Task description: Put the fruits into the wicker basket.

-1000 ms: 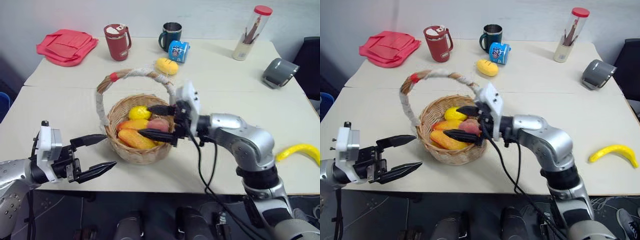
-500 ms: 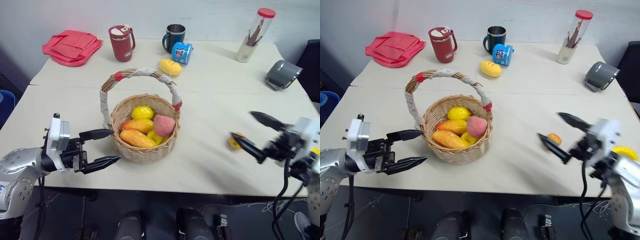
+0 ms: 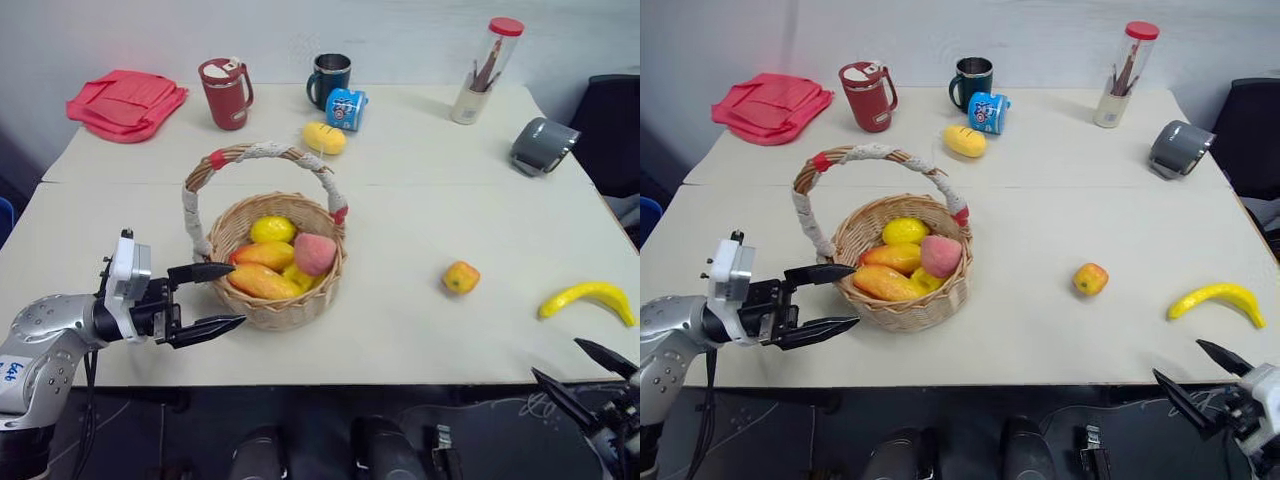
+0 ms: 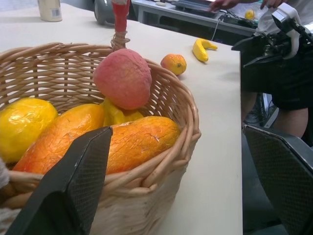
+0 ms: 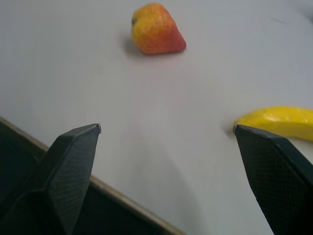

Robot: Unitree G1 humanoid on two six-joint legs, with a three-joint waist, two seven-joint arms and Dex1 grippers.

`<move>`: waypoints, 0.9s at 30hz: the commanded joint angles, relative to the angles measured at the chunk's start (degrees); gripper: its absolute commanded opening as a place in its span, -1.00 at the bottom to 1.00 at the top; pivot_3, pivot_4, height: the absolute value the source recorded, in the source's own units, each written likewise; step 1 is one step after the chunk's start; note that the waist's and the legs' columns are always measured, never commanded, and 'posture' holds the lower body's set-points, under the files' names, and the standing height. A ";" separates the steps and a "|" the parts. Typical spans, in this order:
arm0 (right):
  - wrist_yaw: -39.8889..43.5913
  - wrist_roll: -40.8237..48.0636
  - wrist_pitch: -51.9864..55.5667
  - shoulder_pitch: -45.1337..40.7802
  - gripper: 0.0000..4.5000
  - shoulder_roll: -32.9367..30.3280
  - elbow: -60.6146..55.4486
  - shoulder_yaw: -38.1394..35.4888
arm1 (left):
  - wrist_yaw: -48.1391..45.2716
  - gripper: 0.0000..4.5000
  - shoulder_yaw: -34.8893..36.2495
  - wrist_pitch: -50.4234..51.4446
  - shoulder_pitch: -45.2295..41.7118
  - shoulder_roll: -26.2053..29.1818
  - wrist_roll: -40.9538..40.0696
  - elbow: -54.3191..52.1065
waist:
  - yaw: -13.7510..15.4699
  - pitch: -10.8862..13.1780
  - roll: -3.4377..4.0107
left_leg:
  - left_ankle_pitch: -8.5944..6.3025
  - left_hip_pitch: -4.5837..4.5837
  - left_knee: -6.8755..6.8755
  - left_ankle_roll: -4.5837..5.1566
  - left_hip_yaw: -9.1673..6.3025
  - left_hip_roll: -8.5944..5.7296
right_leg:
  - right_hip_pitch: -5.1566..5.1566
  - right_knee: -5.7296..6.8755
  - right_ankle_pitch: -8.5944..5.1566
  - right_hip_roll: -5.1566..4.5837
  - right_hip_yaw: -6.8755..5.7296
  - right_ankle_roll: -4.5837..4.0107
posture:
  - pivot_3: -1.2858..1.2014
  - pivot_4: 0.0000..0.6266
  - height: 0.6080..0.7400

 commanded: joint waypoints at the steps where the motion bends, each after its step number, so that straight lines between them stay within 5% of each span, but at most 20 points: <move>1: -0.61 -0.04 5.59 -9.86 1.00 -4.71 1.35 6.13 | 1.02 1.00 1.98 -1.37 0.98 -0.25 0.29 -3.02 | -0.08 0.04 0.09 | 0.00 0.03 -0.01 -0.01 0.00 -0.02 | 0.00 0.02 0.00 0.00 0.05 0.00 | 0.03 -0.52 1.00; 8: -0.34 -7.54 12.30 -32.35 1.00 -9.14 18.65 19.82 | 3.17 1.00 4.01 -0.14 4.37 -0.51 -0.78 -6.53 | 1.12 0.09 0.16 | -0.07 0.01 0.10 0.04 0.10 -0.04 | -0.05 0.00 -0.04 0.01 0.10 -0.08 | 0.03 -0.52 1.00; 13: 3.26 -11.88 12.50 -40.52 1.00 -10.18 28.86 26.82 | 4.76 1.00 5.79 -0.20 6.51 -0.92 -0.92 -8.77 | 1.10 0.09 0.17 | -0.10 -0.17 0.17 0.13 0.03 -0.15 | -0.09 -0.05 -0.03 -0.09 0.08 -0.05 | 0.03 -0.52 1.00; 17: 7.13 -11.26 11.60 -43.49 0.62 -10.28 31.94 27.66 | 5.69 1.00 7.23 -0.03 8.23 -1.01 -1.31 -10.14 | 0.92 0.09 0.17 | -0.10 -0.20 0.17 0.13 0.05 -0.14 | -0.12 -0.04 -0.02 -0.07 0.08 -0.04 | 0.03 -0.52 1.00; 24: 17.93 1.36 21.29 -42.93 0.47 -8.88 6.76 31.16 | 6.35 1.00 9.70 -0.17 10.92 -1.09 -1.79 -11.00 | 0.83 0.10 0.19 | -0.09 -0.22 0.19 0.11 0.07 -0.06 | -0.17 -0.02 -0.02 -0.03 0.09 -0.03 | 0.03 -0.52 1.00; 27: 11.04 6.08 32.89 -48.18 0.47 -3.22 -8.36 38.00 | 7.03 1.00 10.63 0.18 12.17 -1.58 -2.45 -11.10 | 0.31 0.10 0.18 | -0.15 -0.22 0.19 -0.01 0.08 0.12 | -0.22 -0.01 -0.02 0.08 0.08 -0.03 | 0.03 -0.52 1.00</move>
